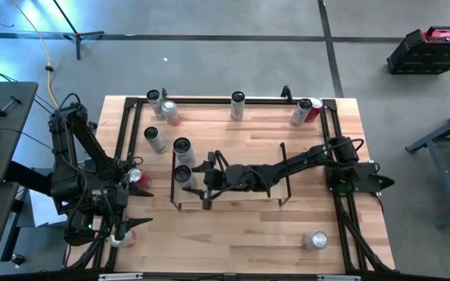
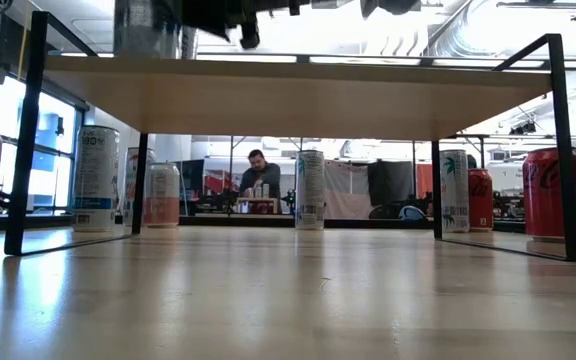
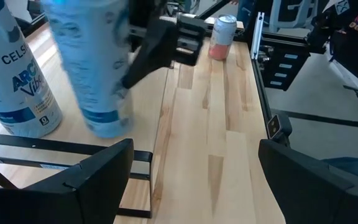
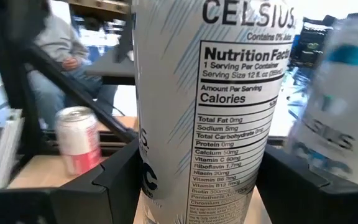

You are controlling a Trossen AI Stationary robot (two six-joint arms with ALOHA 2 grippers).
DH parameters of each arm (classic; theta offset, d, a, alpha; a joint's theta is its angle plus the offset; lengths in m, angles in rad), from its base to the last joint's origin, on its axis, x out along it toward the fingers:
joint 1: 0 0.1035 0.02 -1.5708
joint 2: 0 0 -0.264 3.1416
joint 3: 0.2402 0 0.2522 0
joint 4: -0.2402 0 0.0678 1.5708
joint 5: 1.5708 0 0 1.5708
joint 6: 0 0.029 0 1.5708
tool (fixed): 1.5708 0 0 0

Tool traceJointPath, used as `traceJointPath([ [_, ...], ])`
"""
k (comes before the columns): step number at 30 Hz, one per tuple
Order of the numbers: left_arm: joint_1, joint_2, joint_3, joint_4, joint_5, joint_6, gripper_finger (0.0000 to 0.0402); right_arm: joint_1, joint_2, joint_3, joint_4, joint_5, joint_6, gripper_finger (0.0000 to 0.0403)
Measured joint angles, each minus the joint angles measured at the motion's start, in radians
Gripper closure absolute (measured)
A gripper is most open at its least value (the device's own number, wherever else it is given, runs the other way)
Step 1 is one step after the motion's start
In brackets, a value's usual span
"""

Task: Place canned beverage on shelf
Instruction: Put the bottom white blue soda can aligned with the other white blue soda can on the shelf

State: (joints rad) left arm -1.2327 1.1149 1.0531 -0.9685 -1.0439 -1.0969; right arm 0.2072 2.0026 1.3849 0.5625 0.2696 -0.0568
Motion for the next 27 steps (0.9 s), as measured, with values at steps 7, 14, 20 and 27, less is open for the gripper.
traceJointPath([
  [7,0.000,0.000,0.000,0.000,0.000,0.001,0.0066,-0.013,0.001,0.000,0.009,0.015,0.007,0.0151],
  [14,0.000,0.000,0.000,0.000,0.001,0.001,0.0066,-0.025,0.001,0.000,0.010,0.017,0.026,0.0151],
  [20,0.000,0.000,0.000,0.001,0.002,0.001,0.0066,-0.038,0.001,0.000,0.010,0.016,0.038,0.0151],
  [27,0.000,0.000,0.000,0.002,0.009,0.000,0.0066,-0.040,0.001,0.000,0.010,0.016,0.040,0.0151],
])
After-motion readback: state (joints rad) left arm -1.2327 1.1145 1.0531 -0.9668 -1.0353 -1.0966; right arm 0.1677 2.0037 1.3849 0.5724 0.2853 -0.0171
